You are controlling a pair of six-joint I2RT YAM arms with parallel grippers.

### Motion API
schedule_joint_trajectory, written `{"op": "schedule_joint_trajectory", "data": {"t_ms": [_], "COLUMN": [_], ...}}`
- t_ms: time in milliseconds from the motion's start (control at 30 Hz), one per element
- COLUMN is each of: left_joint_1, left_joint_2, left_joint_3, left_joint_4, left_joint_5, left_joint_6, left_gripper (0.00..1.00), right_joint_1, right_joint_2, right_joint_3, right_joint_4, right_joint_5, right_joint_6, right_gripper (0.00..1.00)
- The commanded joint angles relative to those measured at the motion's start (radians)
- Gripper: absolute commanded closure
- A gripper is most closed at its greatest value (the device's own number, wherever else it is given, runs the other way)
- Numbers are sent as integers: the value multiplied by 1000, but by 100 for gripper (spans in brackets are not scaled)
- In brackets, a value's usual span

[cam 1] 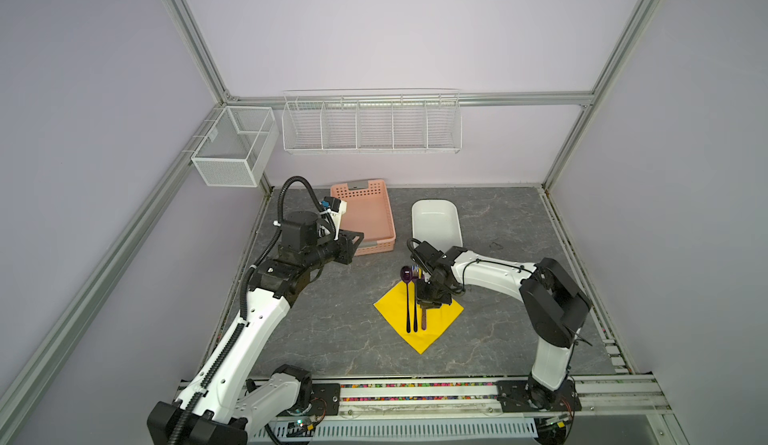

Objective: Place the utensils on the paper napkin and roll it up
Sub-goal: 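Lower the knife with the right gripper beside the fork on the napkin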

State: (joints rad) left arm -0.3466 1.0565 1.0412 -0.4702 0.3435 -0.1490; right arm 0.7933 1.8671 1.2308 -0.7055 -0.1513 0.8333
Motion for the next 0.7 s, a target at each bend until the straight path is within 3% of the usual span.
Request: {"op": "schedule_joint_trajectory", "data": {"t_ms": [0,667], "left_joint_1": [7,6], "left_joint_2": [4,5], "left_joint_3": [-7,-7], "left_joint_4": [-12,-15], "left_joint_5": [-6,-7], "left_joint_6": [2,3], "left_gripper": [74,74], "right_joint_1": [-5,-8], "right_joint_2": [24,58], "right_joint_3": [18,36], "right_joint_4": [-26,-40], "right_joint_5": [-2,-8], "right_joint_6": [-10,-29], "right_gripper": [93,93]}}
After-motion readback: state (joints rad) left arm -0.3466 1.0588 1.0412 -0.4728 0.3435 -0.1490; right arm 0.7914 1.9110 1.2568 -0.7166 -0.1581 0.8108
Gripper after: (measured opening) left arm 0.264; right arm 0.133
